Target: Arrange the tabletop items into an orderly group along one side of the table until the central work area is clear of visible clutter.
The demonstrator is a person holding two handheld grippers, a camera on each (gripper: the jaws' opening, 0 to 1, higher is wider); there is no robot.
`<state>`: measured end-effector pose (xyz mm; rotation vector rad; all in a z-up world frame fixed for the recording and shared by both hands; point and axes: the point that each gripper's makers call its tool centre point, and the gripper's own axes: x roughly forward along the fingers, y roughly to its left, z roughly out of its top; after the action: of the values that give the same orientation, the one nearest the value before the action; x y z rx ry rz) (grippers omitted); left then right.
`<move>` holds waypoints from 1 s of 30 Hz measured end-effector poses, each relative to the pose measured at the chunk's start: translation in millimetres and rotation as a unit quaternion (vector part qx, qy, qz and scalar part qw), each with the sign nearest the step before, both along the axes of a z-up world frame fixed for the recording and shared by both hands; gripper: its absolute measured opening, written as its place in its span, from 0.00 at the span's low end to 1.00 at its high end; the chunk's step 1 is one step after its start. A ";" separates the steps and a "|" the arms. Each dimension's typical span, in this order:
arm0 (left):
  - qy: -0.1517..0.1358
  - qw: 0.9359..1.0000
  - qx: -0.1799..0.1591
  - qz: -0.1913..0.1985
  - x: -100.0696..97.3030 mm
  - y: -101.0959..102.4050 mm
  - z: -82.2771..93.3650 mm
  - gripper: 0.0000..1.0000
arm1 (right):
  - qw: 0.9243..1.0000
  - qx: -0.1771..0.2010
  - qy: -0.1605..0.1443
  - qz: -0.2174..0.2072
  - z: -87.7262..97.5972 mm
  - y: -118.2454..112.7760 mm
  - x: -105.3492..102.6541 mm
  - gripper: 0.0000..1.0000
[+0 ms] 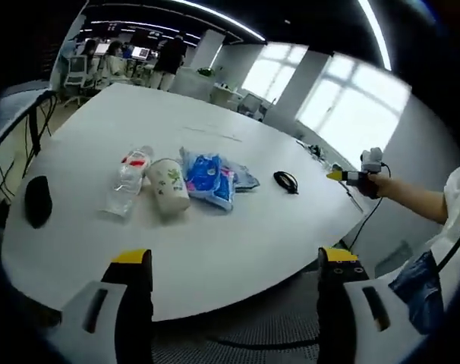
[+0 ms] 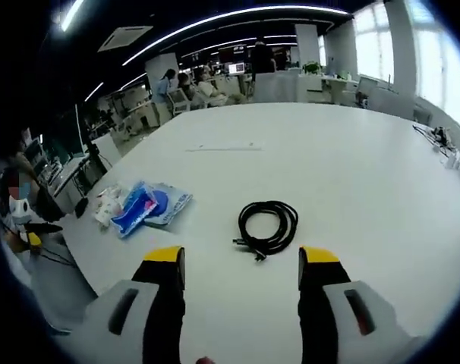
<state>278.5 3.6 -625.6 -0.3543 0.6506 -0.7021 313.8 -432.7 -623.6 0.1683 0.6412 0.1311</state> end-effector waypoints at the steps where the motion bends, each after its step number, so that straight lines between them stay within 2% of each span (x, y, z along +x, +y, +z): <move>1: 0.001 1.000 -0.009 0.012 3.2 -6.5 1.8 0.92 | 1.000 0.011 -0.005 0.001 0.6 -1.5 3.8 0.58; 2: -0.001 1.000 -0.011 0.020 7.1 -18.5 1.5 0.92 | 1.000 0.025 -0.012 0.009 0.1 -4.0 10.5 0.58; 4: -0.006 1.000 0.007 0.030 13.0 -39.5 -2.9 0.92 | 0.998 0.036 -0.017 0.040 -3.2 -8.8 21.9 0.58; 6: 0.001 0.998 0.027 0.061 18.6 -57.9 -9.5 0.90 | 0.997 0.041 -0.004 0.065 -7.6 -15.7 29.3 0.58; 7: 0.003 0.998 0.026 0.065 18.8 -68.8 -9.3 0.90 | 0.996 0.042 -0.001 0.075 -8.0 -20.2 33.0 0.58; 9: -0.010 0.996 0.021 0.089 25.4 -93.1 -7.3 0.89 | 0.992 0.042 -0.020 0.115 0.4 -23.6 43.1 0.58; 10: -0.008 0.995 0.020 0.094 26.2 -98.3 -8.0 0.89 | 0.992 0.042 -0.022 0.118 2.8 -27.5 46.4 0.58; 12: 0.011 0.995 0.024 0.098 27.5 -121.1 -13.9 0.88 | 0.989 0.049 -0.026 0.136 7.9 -32.6 52.4 0.57; 15: 0.002 0.996 0.024 0.091 26.9 -150.2 -2.5 0.88 | 0.987 0.063 -0.027 0.142 14.6 -38.0 61.7 0.56; 17: -0.003 0.996 0.037 0.087 27.6 -155.4 -0.9 0.88 | 0.985 0.071 -0.040 0.151 20.8 -40.2 71.5 0.56; 19: 0.008 0.994 0.050 0.095 31.8 -152.7 -7.6 0.87 | 0.985 0.076 -0.047 0.149 24.6 -42.0 83.0 0.55; 23: 0.026 0.992 0.033 0.116 49.5 -145.9 -19.1 0.86 | 0.985 0.086 -0.050 0.142 30.9 -39.0 108.1 0.54; 25: 0.033 0.992 0.036 0.118 59.5 -143.7 -26.7 0.86 | 0.986 0.072 -0.054 0.144 46.7 -35.5 132.3 0.52; 26: 0.041 0.991 0.042 0.121 63.2 -142.6 -30.2 0.86 | 0.982 0.061 -0.080 0.160 65.5 -31.6 150.9 0.52; 28: 0.044 0.990 0.046 0.126 72.5 -143.8 -30.1 0.85 | 0.973 0.048 -0.113 0.193 102.2 -21.0 181.4 0.51; 30: 0.042 0.990 0.041 0.130 81.6 -145.4 -28.7 0.85 | 0.967 0.040 -0.150 0.201 134.9 -15.6 208.8 0.52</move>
<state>360.1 -141.8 -654.3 -0.3856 0.6964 -0.4123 522.6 -448.4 -488.7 0.0908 0.3594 0.5646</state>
